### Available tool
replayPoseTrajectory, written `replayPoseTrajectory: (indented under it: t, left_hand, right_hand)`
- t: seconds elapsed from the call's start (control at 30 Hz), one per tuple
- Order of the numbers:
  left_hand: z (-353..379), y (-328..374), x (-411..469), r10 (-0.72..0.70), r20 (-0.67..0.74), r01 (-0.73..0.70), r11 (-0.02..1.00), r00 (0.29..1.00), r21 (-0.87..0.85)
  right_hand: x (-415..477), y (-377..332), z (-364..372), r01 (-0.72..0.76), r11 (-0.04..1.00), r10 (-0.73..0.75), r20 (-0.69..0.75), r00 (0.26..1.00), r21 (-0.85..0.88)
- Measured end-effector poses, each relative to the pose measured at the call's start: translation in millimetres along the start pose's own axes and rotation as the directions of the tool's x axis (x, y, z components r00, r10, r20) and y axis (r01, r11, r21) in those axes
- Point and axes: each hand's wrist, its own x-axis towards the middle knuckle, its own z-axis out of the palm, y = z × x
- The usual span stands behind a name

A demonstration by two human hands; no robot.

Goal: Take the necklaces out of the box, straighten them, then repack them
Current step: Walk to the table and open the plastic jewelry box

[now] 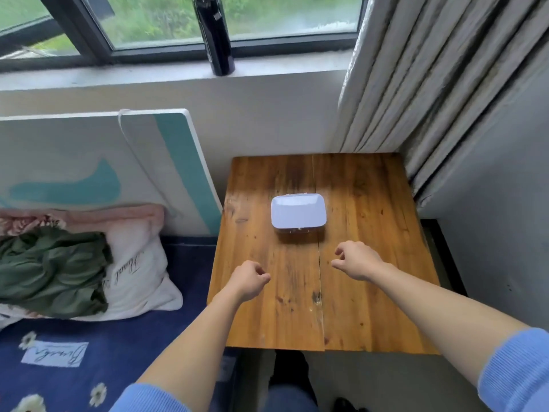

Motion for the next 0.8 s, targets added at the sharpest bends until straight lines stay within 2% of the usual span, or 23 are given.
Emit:
replayPoseTrajectory:
  t: [0.13, 0.3, 0.47, 0.57, 0.7, 0.8]
  left_hand:
    - [-20.1, 14.4, 67.9, 0.008, -0.023, -0.010, 0.998, 1.000, -0.055]
    - [-24.9, 31.6, 134.0, -0.023, -0.004, 0.023, 0.993, 1.000, -0.113]
    - [-20.6, 36.3, 192.0, -0.146, -0.029, 0.137, 0.969, 0.989, -0.208]
    - [-10.0, 40.2, 216.6, -0.159, -0.004, 0.154, 0.962, 0.987, -0.226]
    - [6.0, 52.0, 230.1, -0.127, -0.009, 0.119, 0.951, 0.992, -0.286]
    - [9.3, 56.1, 227.7, -0.149, -0.039, 0.130, 0.942, 0.988, -0.310]
  right_hand:
    - [52.6, -7.3, -8.0, -0.080, 0.996, 0.081, -0.025, 0.996, 0.025]
    - [103.7, -11.9, -5.5, -0.191, 0.968, 0.202, -0.051, 0.978, 0.161]
    - [159.2, -12.9, 6.3, -0.285, 0.914, 0.318, -0.074, 0.945, 0.289]
    - [185.3, -14.6, 20.0, -0.332, 0.867, 0.382, -0.070, 0.921, 0.372]
    - [200.1, -19.3, 34.4, -0.310, 0.825, 0.378, -0.054, 0.924, 0.473]
    - [199.0, -23.4, 38.2, -0.282, 0.828, 0.362, -0.078, 0.929, 0.485]
